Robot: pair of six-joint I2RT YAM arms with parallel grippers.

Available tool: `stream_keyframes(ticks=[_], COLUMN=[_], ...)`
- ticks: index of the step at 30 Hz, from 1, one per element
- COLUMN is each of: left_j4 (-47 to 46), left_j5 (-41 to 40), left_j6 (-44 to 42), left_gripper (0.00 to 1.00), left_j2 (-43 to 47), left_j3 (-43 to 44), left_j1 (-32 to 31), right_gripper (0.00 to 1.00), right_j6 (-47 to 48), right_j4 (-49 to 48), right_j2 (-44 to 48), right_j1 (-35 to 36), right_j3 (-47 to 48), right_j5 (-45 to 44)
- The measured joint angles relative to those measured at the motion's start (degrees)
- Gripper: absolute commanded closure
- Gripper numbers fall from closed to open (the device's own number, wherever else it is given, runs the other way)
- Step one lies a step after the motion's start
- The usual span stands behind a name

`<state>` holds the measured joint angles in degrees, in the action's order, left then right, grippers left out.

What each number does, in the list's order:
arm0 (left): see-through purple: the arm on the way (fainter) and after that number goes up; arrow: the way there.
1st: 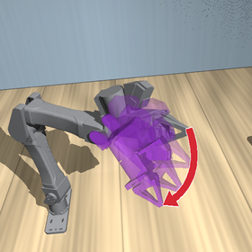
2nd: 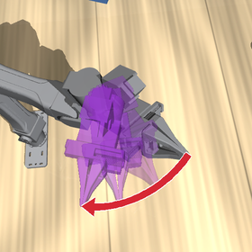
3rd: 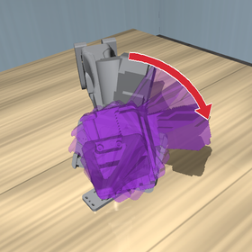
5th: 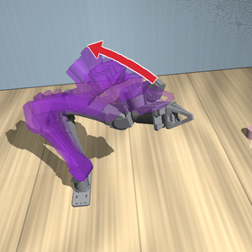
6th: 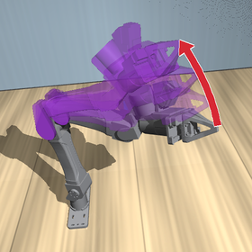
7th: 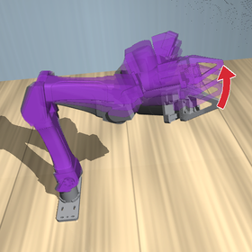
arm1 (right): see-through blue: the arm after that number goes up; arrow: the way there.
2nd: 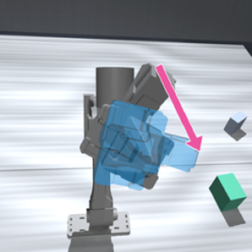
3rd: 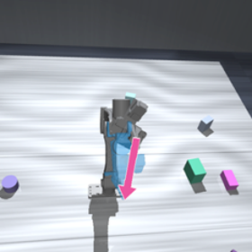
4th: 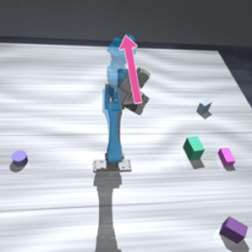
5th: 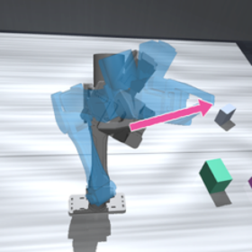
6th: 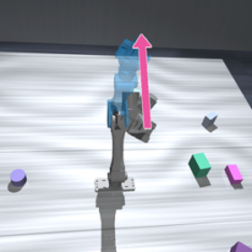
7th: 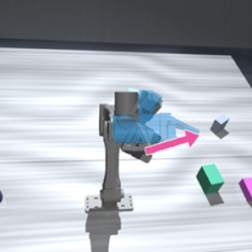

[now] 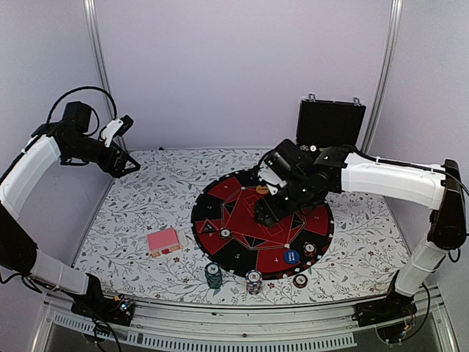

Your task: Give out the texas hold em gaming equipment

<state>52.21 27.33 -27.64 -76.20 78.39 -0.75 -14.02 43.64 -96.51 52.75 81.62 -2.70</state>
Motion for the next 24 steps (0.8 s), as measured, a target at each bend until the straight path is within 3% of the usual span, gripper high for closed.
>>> stream_keyframes(ticks=[11,24], left_j4=[0.0,0.02], left_j5=[0.04,0.02], left_j6=[0.02,0.02], left_gripper=[0.0,0.0], left_j2=[0.0,0.0], left_j3=[-0.02,-0.02], left_j1=[0.0,0.0], right_gripper=[0.19,0.21], right_j6=[-3.15,-2.08], right_j4=[2.47,2.95], right_j2=[4.85,-0.83], right_j1=[15.85,18.18], right_j3=[-5.35,-6.73], right_j5=[6.29,7.76])
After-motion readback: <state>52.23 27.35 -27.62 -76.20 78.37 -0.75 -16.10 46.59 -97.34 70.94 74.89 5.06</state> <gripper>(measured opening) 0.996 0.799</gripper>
